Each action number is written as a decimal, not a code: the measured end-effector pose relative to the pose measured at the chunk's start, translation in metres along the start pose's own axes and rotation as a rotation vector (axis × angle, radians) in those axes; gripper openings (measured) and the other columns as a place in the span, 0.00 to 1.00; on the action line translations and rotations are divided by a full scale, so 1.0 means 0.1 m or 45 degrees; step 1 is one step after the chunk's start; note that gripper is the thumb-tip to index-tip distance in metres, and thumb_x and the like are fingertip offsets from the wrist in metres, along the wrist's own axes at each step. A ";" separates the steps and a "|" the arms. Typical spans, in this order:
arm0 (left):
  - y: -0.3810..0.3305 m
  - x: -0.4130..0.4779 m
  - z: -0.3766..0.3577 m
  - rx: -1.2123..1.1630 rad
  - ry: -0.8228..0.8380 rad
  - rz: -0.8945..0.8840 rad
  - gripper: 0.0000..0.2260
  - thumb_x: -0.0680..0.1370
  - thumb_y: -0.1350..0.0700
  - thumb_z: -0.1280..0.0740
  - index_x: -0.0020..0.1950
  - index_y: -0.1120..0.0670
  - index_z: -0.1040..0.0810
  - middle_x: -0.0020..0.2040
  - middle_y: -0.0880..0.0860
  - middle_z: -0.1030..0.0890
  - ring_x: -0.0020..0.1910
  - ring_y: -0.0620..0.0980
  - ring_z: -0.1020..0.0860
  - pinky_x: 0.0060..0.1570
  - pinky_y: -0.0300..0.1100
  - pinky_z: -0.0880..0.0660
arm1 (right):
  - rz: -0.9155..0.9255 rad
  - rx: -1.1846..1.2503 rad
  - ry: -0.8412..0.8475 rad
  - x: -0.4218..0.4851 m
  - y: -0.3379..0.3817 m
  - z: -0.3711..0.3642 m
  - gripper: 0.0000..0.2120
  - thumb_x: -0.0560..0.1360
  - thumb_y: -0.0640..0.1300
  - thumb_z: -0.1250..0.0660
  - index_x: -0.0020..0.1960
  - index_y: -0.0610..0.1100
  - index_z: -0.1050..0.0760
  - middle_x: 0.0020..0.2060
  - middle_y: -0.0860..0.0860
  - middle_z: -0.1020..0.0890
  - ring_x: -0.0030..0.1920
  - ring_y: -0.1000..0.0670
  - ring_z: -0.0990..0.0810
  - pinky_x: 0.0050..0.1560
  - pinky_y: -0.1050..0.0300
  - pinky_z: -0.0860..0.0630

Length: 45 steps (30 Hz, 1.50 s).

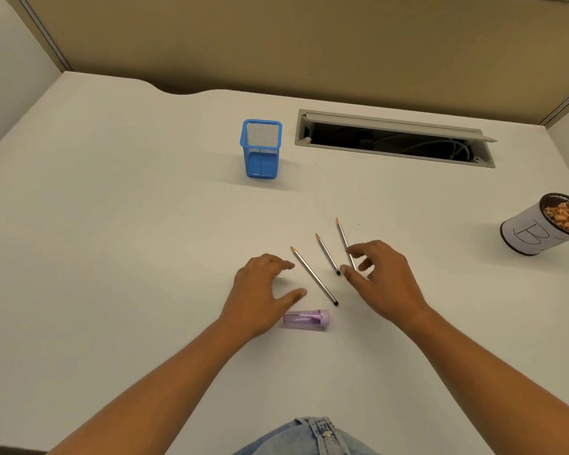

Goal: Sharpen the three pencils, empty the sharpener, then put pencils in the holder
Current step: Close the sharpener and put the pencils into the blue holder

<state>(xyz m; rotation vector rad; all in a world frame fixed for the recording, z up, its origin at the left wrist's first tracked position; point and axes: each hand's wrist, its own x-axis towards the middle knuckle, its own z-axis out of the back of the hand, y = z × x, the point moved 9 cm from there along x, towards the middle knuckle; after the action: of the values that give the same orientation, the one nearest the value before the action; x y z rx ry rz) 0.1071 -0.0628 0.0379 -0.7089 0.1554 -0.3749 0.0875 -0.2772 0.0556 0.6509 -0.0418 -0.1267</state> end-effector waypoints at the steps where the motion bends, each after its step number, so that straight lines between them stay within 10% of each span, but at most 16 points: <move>1: -0.02 0.09 0.03 0.035 -0.013 -0.013 0.18 0.75 0.46 0.29 0.62 0.50 0.22 0.60 0.49 0.22 0.61 0.49 0.26 0.63 0.44 0.32 | -0.023 -0.001 0.007 0.06 0.01 0.00 0.12 0.74 0.48 0.28 0.56 0.48 0.20 0.48 0.55 0.19 0.43 0.54 0.19 0.48 0.55 0.21; 15: 0.02 0.82 -0.15 0.457 0.186 -0.147 0.13 0.80 0.54 0.35 0.64 0.46 0.22 0.67 0.48 0.26 0.65 0.50 0.29 0.62 0.46 0.30 | -0.075 -0.379 0.420 0.39 0.32 -0.80 0.07 0.72 0.49 0.32 0.48 0.49 0.21 0.45 0.50 0.16 0.46 0.47 0.18 0.45 0.55 0.21; 29: 0.57 0.82 0.27 0.225 -0.269 0.081 0.16 0.81 0.52 0.37 0.68 0.53 0.25 0.68 0.51 0.23 0.70 0.51 0.28 0.68 0.47 0.34 | 0.043 -0.044 0.092 1.11 1.04 -0.10 0.09 0.66 0.46 0.30 0.46 0.49 0.19 0.36 0.53 0.17 0.38 0.50 0.19 0.42 0.55 0.20; 36: 0.02 1.31 1.01 -0.387 -0.448 -0.079 0.21 0.74 0.52 0.27 0.65 0.55 0.24 0.55 0.52 0.20 0.47 0.48 0.20 0.47 0.39 0.21 | 0.233 0.047 -0.008 1.77 1.57 0.30 0.08 0.72 0.43 0.28 0.51 0.46 0.18 0.37 0.56 0.19 0.38 0.57 0.19 0.45 0.59 0.19; 45: -0.21 1.91 1.56 -0.090 -0.470 -0.148 0.10 0.75 0.58 0.28 0.56 0.58 0.17 0.46 0.56 0.14 0.40 0.47 0.20 0.47 0.36 0.22 | 0.329 0.206 -0.019 2.04 1.79 0.28 0.06 0.72 0.43 0.26 0.49 0.45 0.17 0.40 0.53 0.15 0.41 0.56 0.17 0.46 0.60 0.19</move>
<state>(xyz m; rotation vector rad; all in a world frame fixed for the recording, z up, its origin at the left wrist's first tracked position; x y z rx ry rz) 0.3181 -0.0569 0.1669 -0.8472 -0.2237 -0.3443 0.3066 -0.1802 0.1863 0.8000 -0.1514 0.1221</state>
